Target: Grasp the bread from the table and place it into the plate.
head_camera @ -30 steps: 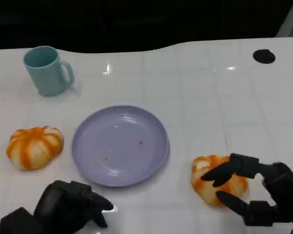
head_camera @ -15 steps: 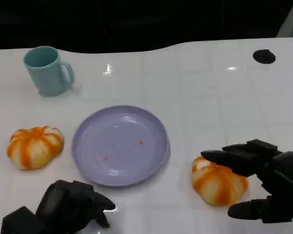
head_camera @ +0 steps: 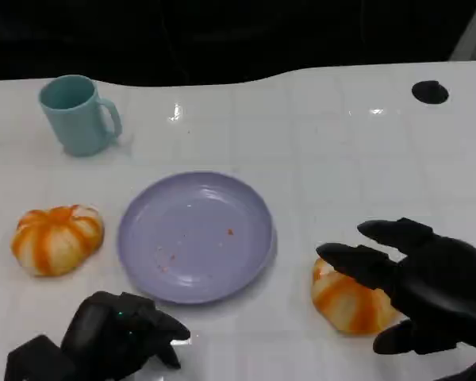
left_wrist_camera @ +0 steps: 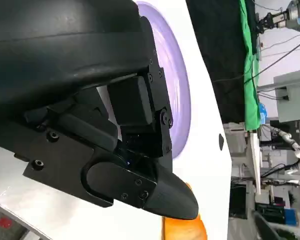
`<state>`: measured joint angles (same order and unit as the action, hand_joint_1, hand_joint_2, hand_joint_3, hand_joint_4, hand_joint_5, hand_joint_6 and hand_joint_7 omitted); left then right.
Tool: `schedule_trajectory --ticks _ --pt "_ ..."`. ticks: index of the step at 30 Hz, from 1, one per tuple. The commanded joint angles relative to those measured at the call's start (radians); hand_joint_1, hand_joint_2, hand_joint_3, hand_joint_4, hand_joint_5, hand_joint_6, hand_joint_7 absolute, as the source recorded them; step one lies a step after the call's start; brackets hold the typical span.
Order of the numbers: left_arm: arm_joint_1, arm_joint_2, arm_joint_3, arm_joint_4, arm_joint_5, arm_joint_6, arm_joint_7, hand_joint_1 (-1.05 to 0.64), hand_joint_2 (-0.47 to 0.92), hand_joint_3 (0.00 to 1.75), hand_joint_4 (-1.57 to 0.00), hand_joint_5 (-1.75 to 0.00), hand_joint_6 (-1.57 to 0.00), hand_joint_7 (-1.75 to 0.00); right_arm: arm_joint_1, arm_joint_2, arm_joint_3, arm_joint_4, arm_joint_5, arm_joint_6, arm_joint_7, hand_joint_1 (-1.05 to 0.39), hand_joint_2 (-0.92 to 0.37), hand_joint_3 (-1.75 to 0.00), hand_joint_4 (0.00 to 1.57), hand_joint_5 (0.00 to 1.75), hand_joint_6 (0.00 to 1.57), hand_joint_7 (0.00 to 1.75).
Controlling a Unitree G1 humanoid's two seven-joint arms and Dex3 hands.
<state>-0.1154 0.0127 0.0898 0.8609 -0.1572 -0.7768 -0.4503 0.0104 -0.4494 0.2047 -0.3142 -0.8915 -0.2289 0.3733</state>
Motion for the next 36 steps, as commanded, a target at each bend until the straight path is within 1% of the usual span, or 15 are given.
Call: schedule_trajectory --ticks 1,7,14,20,23,24,25,26,27,28,29,30,31,33,36 --pt "-0.001 0.011 0.003 0.003 0.002 -0.002 0.003 -1.05 0.92 0.07 -1.3 -1.02 -1.54 -0.29 -0.029 -0.004 0.036 0.055 -0.025 0.023 -0.03 -0.66 -0.87 0.0 0.02 0.22 0.16 0.01" --pt "0.004 0.012 0.001 -0.007 0.006 0.005 0.009 -1.05 0.92 0.07 -1.3 -1.02 -1.54 -0.29 -0.081 -0.005 0.096 0.158 -0.076 0.046 -0.072 -0.66 -0.88 -0.01 0.02 0.23 0.16 0.01" --pt "0.007 0.013 0.002 -0.007 0.016 -0.008 0.015 -1.05 0.92 0.09 -1.31 -1.02 -1.54 -0.29 -0.128 0.0 0.145 0.266 -0.085 0.078 -0.097 -0.65 -0.89 0.0 0.01 0.22 0.14 0.0" --pt "0.009 0.011 0.003 -0.01 0.016 -0.007 0.015 -1.05 0.92 0.09 -1.3 -1.02 -1.54 -0.29 -0.179 0.009 0.194 0.379 -0.093 0.093 -0.147 -0.65 -0.9 -0.01 0.03 0.22 0.15 0.01" --pt "0.008 0.011 0.003 -0.005 0.019 -0.016 0.017 -1.05 0.92 0.09 -1.3 -1.02 -1.54 -0.29 -0.204 0.038 0.2 0.455 -0.057 0.085 -0.202 -0.53 -0.92 -0.07 0.21 0.29 0.34 0.07" --pt "0.008 0.011 0.003 -0.005 0.019 -0.016 0.017 -1.05 0.92 0.1 -1.3 -1.02 -1.54 -0.29 -0.21 0.044 0.199 0.478 -0.04 0.076 -0.224 -0.45 -0.92 -0.15 0.43 0.4 0.52 0.13" --pt "0.008 0.01 0.003 -0.005 0.019 -0.016 0.017 -1.05 0.92 0.1 -1.3 -1.02 -1.54 -0.29 -0.214 0.047 0.199 0.493 -0.028 0.069 -0.239 -0.41 -0.92 -0.2 0.52 0.47 0.62 0.13" --pt "0.009 0.01 0.002 -0.008 0.019 -0.012 0.017 -1.05 0.92 0.1 -1.3 -1.02 -1.54 -0.29 -0.223 0.055 0.202 0.533 -0.022 0.048 -0.294 -0.39 -0.92 -0.22 0.57 0.51 0.67 0.13" --pt "0.01 0.01 0.001 -0.012 0.019 -0.007 0.017 -1.05 0.92 0.1 -1.3 -1.02 -1.54 -0.29 -0.232 0.06 0.206 0.569 -0.021 0.03 -0.344 -0.34 -0.92 -0.38 0.8 1.15 0.9 0.54" --pt "0.011 0.01 0.0 -0.014 0.02 -0.004 0.018 -1.05 0.92 0.1 -1.3 -1.02 -1.54 -0.29 -0.239 0.062 0.211 0.596 -0.02 0.017 -0.382 -0.31 -0.92 -0.44 0.84 1.44 0.88 0.87" --pt "0.012 0.01 -0.001 -0.016 0.021 -0.004 0.02 -1.05 0.92 0.1 -1.3 -1.02 -1.54 -0.29 -0.246 0.064 0.217 0.621 -0.02 0.004 -0.416 -0.3 -0.92 -0.47 0.85 1.59 0.86 1.04" --pt "0.013 0.01 -0.001 -0.016 0.022 -0.006 0.02 -1.05 0.92 0.1 -1.3 -1.02 -1.54 -0.29 -0.252 0.064 0.222 0.639 -0.02 -0.007 -0.439 -0.31 -0.92 -0.53 0.84 1.68 0.77 1.28" --pt "0.013 0.01 -0.002 -0.018 0.024 -0.006 0.023 -1.05 0.92 0.1 -1.3 -1.02 -1.54 -0.29 -0.257 0.064 0.227 0.652 -0.021 -0.01 -0.455 -0.31 -0.92 -0.55 0.82 1.71 0.72 1.36" --pt "0.015 0.01 -0.003 -0.023 0.025 0.002 0.026 -1.05 0.92 0.1 -1.3 -1.03 -1.54 -0.29 -0.267 0.064 0.234 0.669 -0.022 -0.014 -0.48 -0.32 -0.92 -0.57 0.79 1.74 0.68 1.44" --pt "0.017 0.008 -0.003 -0.025 0.027 0.002 0.03 -1.05 0.92 0.1 -1.31 -1.03 -1.55 -0.3 -0.277 0.066 0.239 0.692 -0.015 -0.029 -0.526 -0.33 -0.91 -0.58 0.8 1.75 0.65 1.5"
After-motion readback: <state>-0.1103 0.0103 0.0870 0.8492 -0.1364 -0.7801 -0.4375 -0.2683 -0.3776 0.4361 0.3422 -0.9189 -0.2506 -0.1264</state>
